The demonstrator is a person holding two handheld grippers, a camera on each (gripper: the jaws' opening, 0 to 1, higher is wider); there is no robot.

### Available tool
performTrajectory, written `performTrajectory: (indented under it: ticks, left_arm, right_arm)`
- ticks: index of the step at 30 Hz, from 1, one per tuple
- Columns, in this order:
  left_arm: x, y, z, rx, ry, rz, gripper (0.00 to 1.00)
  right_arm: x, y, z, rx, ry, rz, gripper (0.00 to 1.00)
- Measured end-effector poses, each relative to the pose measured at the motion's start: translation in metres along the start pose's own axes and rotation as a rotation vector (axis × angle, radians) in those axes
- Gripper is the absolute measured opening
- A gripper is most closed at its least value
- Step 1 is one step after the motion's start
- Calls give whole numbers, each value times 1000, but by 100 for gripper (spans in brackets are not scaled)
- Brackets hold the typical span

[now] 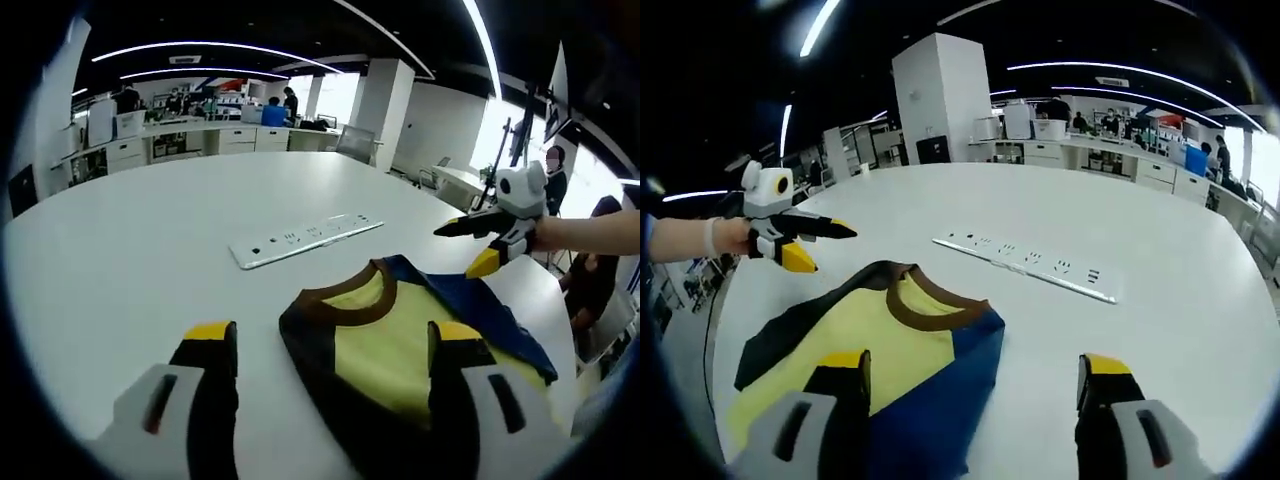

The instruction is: Fold the garment on the visible template until the final outline fits inside the template.

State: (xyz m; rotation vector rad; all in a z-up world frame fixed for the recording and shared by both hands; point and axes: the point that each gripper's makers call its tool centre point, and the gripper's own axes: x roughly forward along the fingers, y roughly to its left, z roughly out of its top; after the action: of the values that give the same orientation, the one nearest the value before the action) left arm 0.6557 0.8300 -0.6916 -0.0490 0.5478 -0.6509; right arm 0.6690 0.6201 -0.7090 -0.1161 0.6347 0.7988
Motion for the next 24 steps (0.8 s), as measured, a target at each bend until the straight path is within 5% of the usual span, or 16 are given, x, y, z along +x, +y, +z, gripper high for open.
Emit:
performTrajectory:
  ticks: [24]
  left_arm:
    - [-89,-37,-20,-70,-107,22,68]
  right_arm:
    - [-73,34,-40,68,-41,-35,80]
